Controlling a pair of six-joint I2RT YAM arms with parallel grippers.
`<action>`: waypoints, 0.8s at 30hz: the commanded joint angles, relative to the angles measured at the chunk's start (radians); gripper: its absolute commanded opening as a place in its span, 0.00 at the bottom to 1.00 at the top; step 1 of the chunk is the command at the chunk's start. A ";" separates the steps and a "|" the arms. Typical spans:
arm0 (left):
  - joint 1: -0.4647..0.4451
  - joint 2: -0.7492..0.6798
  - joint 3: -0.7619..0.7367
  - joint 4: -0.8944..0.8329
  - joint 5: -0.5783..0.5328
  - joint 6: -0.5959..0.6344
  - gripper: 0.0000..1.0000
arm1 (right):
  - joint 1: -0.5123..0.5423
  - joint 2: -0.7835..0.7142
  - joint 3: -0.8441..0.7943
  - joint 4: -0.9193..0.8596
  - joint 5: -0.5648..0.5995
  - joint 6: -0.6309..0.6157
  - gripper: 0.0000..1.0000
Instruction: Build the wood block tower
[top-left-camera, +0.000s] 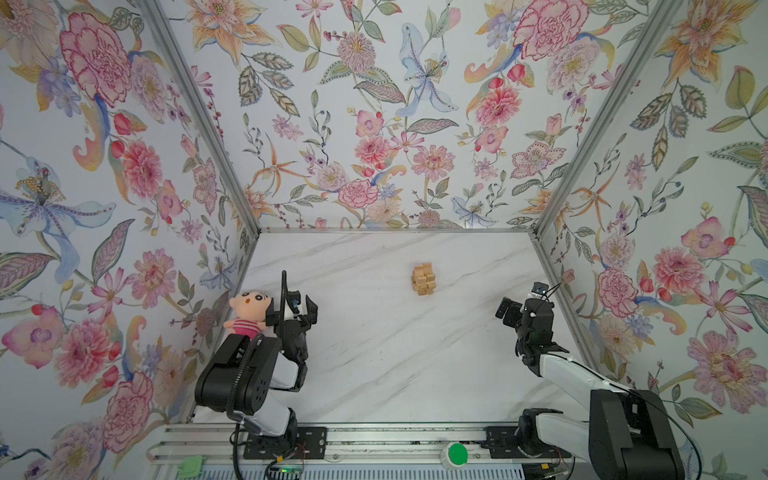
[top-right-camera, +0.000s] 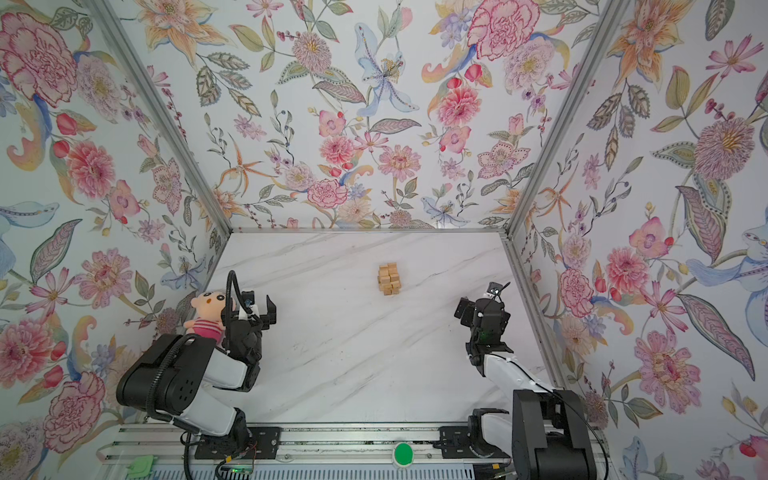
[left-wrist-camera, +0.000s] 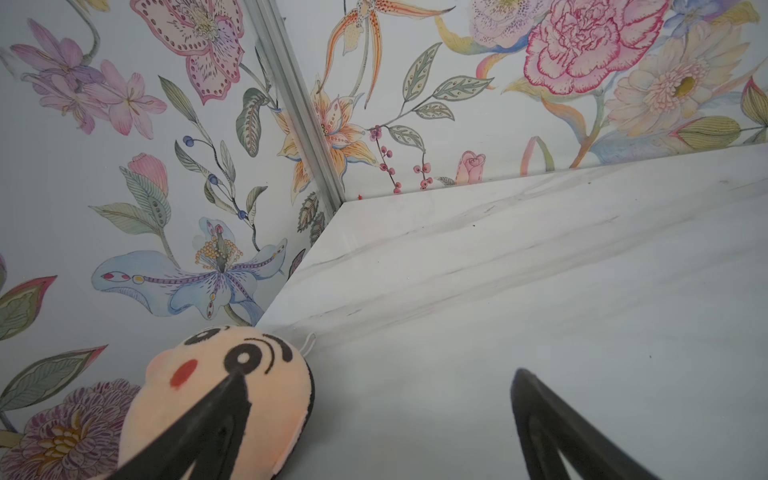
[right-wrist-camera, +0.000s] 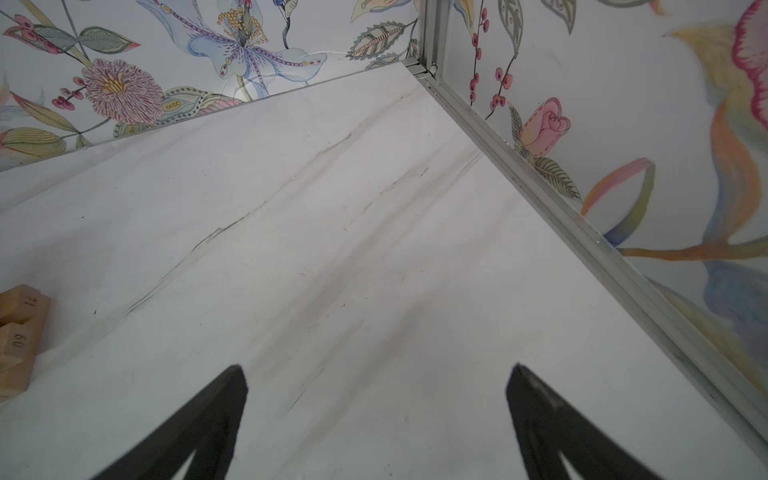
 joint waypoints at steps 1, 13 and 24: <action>0.026 -0.005 0.044 -0.003 0.039 -0.043 0.99 | 0.015 -0.015 -0.079 0.192 -0.001 -0.046 0.99; 0.035 -0.009 0.051 -0.018 0.052 -0.049 0.99 | -0.015 0.116 -0.122 0.536 -0.028 -0.152 0.99; 0.033 -0.009 0.051 -0.020 0.050 -0.048 0.99 | 0.052 0.355 -0.057 0.672 -0.090 -0.281 0.99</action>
